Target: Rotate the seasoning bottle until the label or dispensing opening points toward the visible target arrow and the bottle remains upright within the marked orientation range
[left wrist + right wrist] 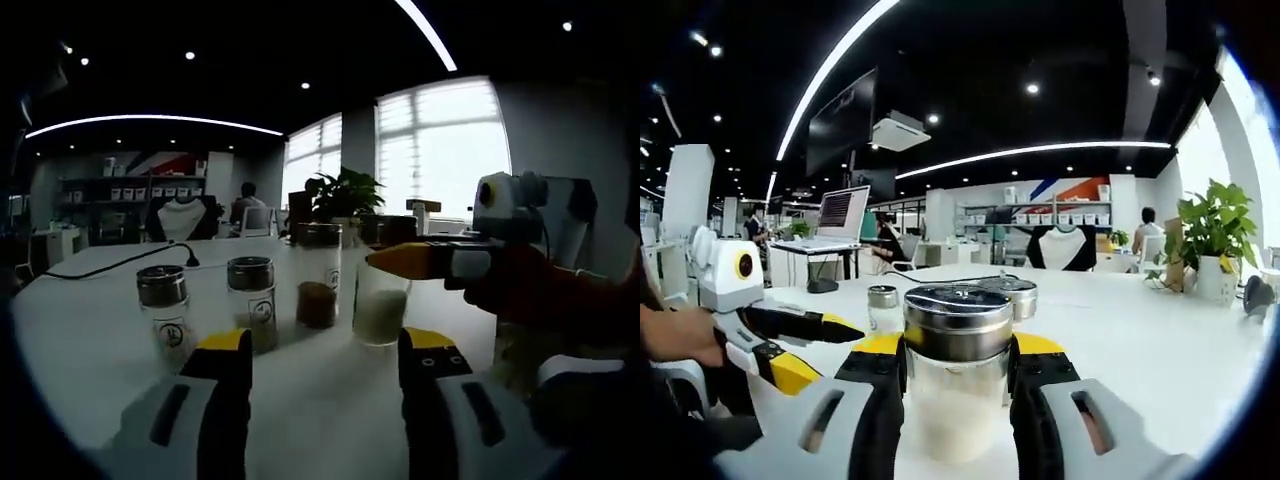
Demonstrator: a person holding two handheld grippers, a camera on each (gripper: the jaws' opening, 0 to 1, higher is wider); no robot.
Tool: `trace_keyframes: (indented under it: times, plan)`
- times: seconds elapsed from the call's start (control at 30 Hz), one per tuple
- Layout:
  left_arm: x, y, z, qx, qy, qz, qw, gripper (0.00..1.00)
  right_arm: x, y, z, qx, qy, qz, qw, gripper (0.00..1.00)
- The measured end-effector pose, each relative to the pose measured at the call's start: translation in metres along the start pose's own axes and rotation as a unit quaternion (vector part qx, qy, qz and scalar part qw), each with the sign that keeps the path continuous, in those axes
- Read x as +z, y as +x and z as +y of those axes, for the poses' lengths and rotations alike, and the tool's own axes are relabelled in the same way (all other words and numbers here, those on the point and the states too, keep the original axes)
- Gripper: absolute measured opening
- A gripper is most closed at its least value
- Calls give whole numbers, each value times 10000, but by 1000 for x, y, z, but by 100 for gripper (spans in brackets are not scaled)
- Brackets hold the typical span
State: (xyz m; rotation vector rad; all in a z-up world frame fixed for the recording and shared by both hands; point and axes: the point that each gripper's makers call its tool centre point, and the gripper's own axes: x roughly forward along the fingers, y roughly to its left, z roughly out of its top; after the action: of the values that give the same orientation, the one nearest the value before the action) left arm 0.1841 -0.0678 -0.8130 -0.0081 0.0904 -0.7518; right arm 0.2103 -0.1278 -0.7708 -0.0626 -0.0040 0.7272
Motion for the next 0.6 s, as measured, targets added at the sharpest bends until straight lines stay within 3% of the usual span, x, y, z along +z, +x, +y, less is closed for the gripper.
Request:
trace_keyframes:
  times: [0.1, 0.23, 0.37, 0.5, 0.6]
  plan:
    - [10, 1, -13, -346, -192, -290, 9988, 48, 5, 6, 17, 295, -164, -33, 9994, 38]
    - [7, 0, -11, -338, -51, -216, 9992, 39, 13, 11, 36, 740, -75, -151, 9971, 38]
    - [7, -3, -13, -485, -28, -261, 9985, 36, 16, 16, 56, 1095, -263, -133, 9935, 38]
    - [7, -4, -13, -534, 95, -274, 9982, 40, 13, 20, 75, 1495, -336, -51, 9882, 38]
    - [0, -7, -11, -593, 568, -74, 9966, 44, 15, 19, 89, 1859, -389, -103, 9817, 38]
